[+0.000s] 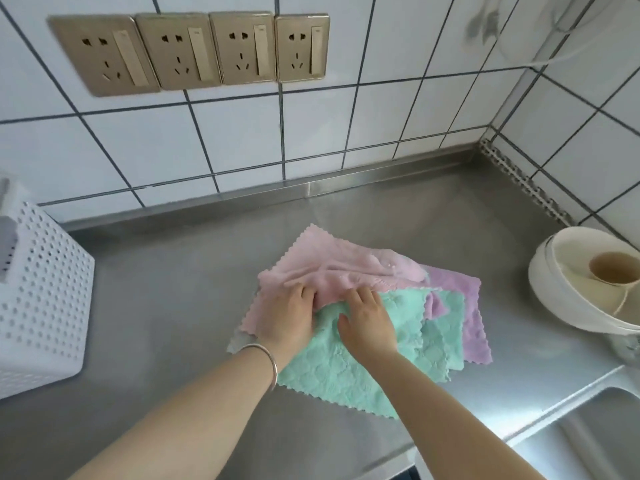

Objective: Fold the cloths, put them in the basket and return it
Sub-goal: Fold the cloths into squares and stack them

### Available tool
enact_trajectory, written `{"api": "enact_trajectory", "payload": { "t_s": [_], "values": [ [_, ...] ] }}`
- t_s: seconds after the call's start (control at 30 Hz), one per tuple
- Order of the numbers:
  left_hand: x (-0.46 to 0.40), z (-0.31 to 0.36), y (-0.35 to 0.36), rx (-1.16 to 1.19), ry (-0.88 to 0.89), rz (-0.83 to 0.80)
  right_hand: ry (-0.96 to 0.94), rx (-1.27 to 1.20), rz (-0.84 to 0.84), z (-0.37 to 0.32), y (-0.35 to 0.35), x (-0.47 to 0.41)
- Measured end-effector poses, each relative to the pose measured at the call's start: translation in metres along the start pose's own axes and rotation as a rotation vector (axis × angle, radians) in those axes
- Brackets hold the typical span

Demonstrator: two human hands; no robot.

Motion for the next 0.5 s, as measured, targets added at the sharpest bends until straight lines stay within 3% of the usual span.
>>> {"api": "enact_trajectory", "payload": {
  "t_s": [0.33, 0.5],
  "values": [
    [0.008, 0.005, 0.005, -0.047, 0.12, 0.062, -0.088, 0.151, 0.002, -0.015, 0.007, -0.012],
    [0.019, -0.002, -0.015, 0.099, 0.124, 0.199, -0.069, 0.156, -0.029, -0.016, 0.007, -0.011]
  ]
}}
Point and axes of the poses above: each hand's wrist, its own x-axis away from the middle knuckle, its own y-axis out of the palm, z = x × y, the point moved 10 cm from there along -x, towards the middle knuckle, and after that the axes turned 8 degrees about -z, right-handed, at the moved point
